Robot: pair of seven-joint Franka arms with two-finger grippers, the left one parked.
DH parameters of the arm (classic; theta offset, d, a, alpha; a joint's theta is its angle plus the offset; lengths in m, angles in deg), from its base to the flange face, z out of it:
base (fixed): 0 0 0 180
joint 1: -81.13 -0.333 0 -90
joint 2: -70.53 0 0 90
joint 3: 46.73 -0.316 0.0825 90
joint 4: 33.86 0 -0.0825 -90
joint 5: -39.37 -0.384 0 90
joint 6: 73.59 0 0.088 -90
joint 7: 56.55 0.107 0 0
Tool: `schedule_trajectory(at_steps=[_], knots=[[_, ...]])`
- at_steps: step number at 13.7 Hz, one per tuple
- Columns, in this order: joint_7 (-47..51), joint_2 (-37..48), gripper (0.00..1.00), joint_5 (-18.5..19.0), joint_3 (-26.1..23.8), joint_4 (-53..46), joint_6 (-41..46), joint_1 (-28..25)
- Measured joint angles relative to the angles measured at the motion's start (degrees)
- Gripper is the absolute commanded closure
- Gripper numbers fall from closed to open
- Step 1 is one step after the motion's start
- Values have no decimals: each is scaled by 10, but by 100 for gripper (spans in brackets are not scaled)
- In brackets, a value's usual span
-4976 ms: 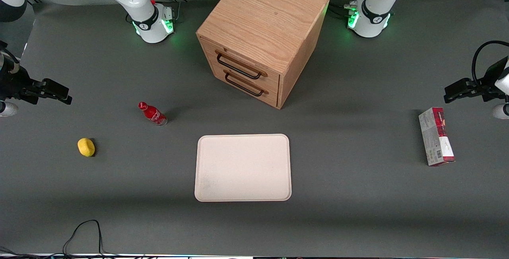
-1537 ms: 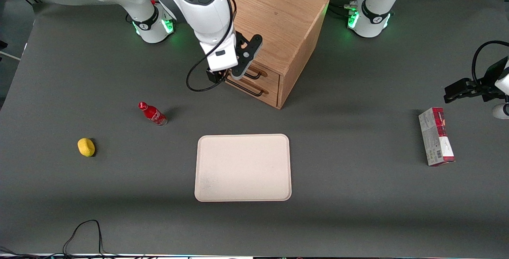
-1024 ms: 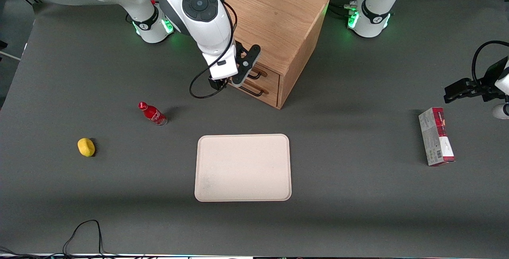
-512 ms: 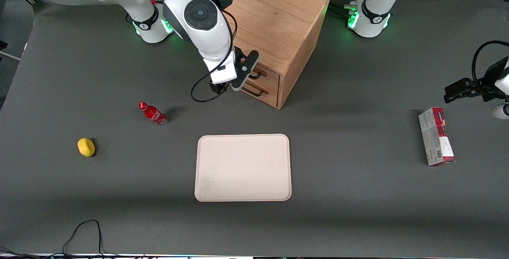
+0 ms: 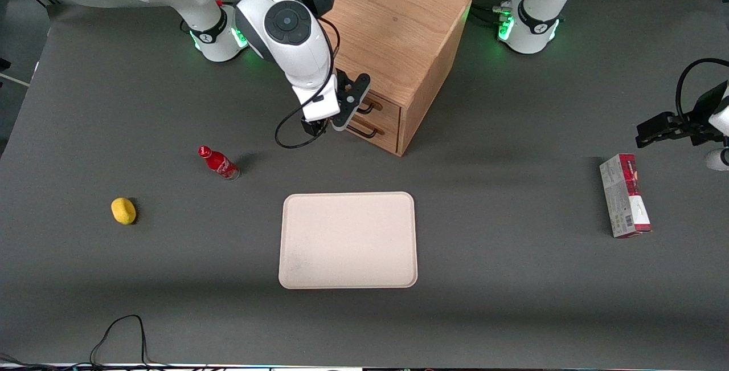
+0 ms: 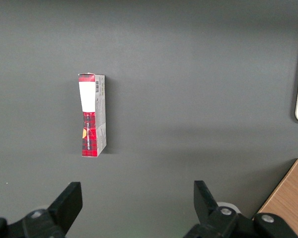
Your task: Open upper drawer
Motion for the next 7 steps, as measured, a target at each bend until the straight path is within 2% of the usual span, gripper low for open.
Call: schedule_trajectory(at_steps=[7], knots=[[-10, -1, 0, 0, 7, 12, -15, 1]])
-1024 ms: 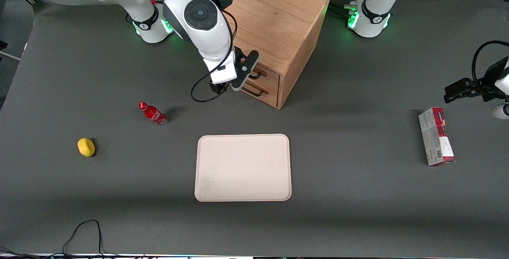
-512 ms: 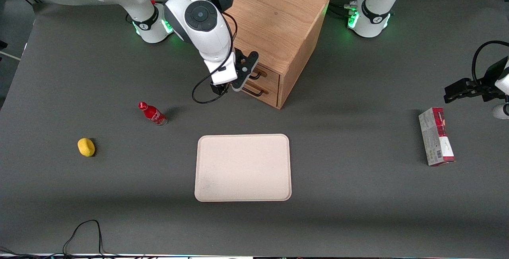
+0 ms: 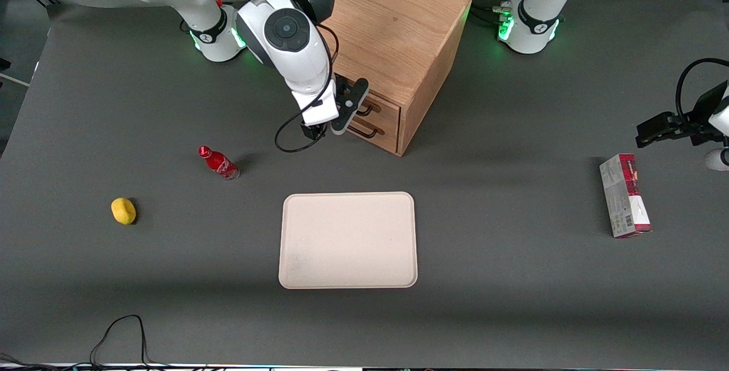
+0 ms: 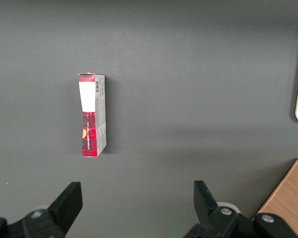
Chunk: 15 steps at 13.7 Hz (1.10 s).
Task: Open upper drawer
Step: 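Pull the upper drawer outward by its handle with the right gripper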
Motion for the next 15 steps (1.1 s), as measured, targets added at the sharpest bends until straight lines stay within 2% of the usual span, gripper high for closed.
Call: schedule_trajectory(at_steps=[15], knots=[[-25, -16, 0, 0, 40, -10, -13, 8]])
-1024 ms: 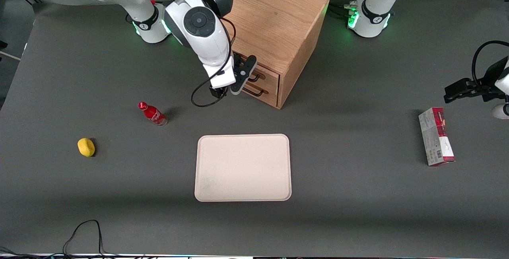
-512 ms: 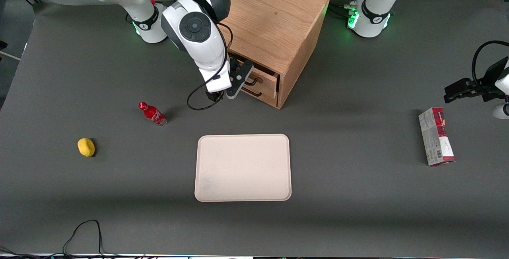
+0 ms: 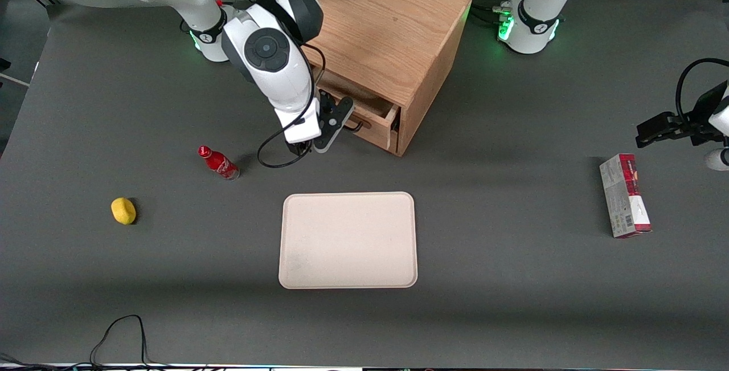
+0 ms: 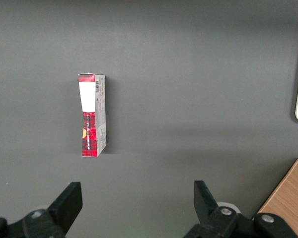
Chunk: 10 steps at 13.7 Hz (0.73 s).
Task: Open upper drawer
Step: 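Pull the upper drawer outward by its handle with the right gripper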
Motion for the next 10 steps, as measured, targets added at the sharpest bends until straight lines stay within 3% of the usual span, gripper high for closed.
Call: schedule_trajectory(at_steps=[10], knots=[[-31, -56, 0, 0, 4, -80, 16, 49]])
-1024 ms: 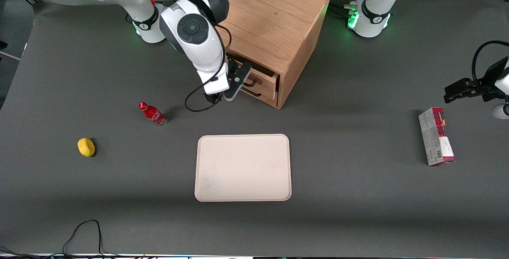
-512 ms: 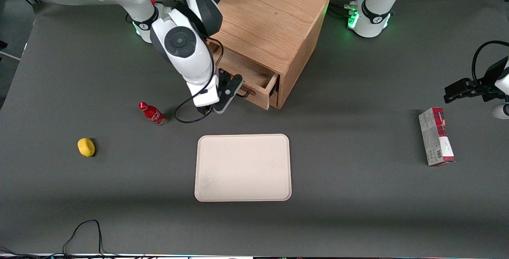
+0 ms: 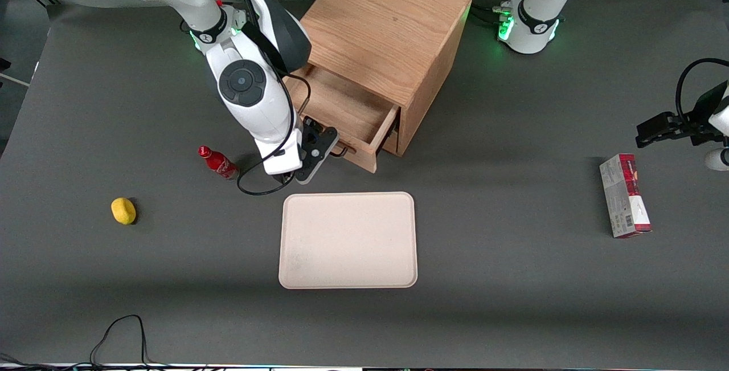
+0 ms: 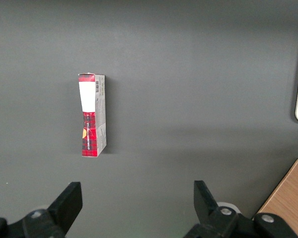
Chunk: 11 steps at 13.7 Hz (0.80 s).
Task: Open upper drawer
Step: 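Pull the upper drawer outward by its handle with the right gripper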
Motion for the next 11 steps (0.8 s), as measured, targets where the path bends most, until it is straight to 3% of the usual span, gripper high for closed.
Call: schedule_trajectory(at_steps=[11], knots=[[-25, -49, 0, 0, 1, -76, 32, 65]])
